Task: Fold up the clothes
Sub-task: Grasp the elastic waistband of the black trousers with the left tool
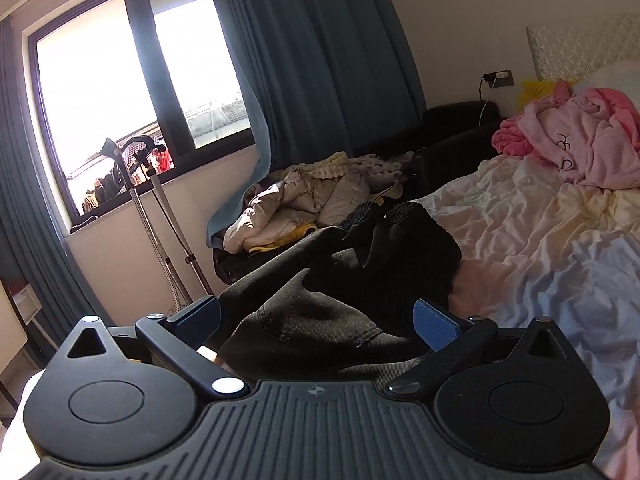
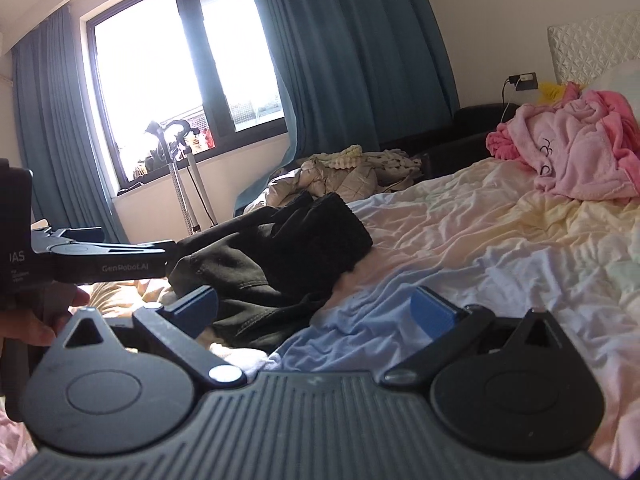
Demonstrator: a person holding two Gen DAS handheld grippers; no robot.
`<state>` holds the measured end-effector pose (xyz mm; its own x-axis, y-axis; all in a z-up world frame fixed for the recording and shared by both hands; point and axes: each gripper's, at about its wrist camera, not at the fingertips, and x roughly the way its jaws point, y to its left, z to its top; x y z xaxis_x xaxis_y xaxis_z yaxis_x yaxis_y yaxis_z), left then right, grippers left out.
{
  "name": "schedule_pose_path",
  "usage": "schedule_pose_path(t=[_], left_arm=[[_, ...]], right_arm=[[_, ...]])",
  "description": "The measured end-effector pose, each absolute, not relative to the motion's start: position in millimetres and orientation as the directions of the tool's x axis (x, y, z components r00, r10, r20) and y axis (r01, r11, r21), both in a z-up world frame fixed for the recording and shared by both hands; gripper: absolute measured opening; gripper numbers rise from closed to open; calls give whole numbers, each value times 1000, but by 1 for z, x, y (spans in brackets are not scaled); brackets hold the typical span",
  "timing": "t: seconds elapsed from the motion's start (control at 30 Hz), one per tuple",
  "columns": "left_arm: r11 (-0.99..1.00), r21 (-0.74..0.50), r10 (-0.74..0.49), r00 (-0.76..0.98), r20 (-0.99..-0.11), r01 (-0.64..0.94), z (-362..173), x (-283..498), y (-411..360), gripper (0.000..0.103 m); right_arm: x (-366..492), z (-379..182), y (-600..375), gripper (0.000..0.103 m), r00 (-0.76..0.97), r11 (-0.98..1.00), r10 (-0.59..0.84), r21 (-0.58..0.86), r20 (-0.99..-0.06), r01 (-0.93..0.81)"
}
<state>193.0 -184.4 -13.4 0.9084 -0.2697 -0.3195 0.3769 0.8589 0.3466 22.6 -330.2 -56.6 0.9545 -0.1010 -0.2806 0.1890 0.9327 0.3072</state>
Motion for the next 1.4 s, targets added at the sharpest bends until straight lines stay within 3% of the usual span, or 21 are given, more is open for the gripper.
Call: schedule_pose_path(t=[0.17,0.23,0.27,0.37,0.63,0.67,0.7,0.73,0.8,0.87,1.23,1.4], left_arm=[[823,343,-335,874,-353,454,-41,245,-255,100],[792,351,-367,850,-379,499,-57,260,-281,93],[765,371,-373,832,-410,526,-69,270,-296,84],[694,454,-342,811,-475,558,-106,294,-329,78],[680,581,-151,861,-486,448,-158,359,-372,77],[702,566,-135,861,-490,432,-157,365,-373,75],[722,553,-122,863,-491,416,-156,369,-373,67],[732,547,-124,868,-480,407,-154,367,-374,60],[745,530,-154,878,-454,405,-145,355,-369,30],[771,496,-185,886,-426,400,-126,342,-359,15],[939,200,-227,942,-248,279,19,253,-211,7],[975,39,-197,931,-307,219,47,208,-107,8]], right_arm=[[34,-69,-348,103,935,910,-185,307,-303,280],[45,-79,-355,103,927,903,-199,309,-318,300],[50,-86,-359,103,923,899,-200,312,-330,307],[67,-106,-369,103,907,885,-183,339,-380,320],[89,-131,-380,103,902,864,-126,401,-413,304],[91,-133,-380,103,902,863,-121,404,-415,302],[92,-135,-380,103,901,864,-119,404,-416,300],[93,-137,-380,103,903,865,-116,404,-415,297],[93,-139,-380,103,908,874,-127,388,-400,293],[93,-140,-380,103,913,881,-145,370,-382,295],[68,-109,-357,103,941,923,-198,270,-274,273],[54,-97,-335,103,954,952,-175,205,-242,226]])
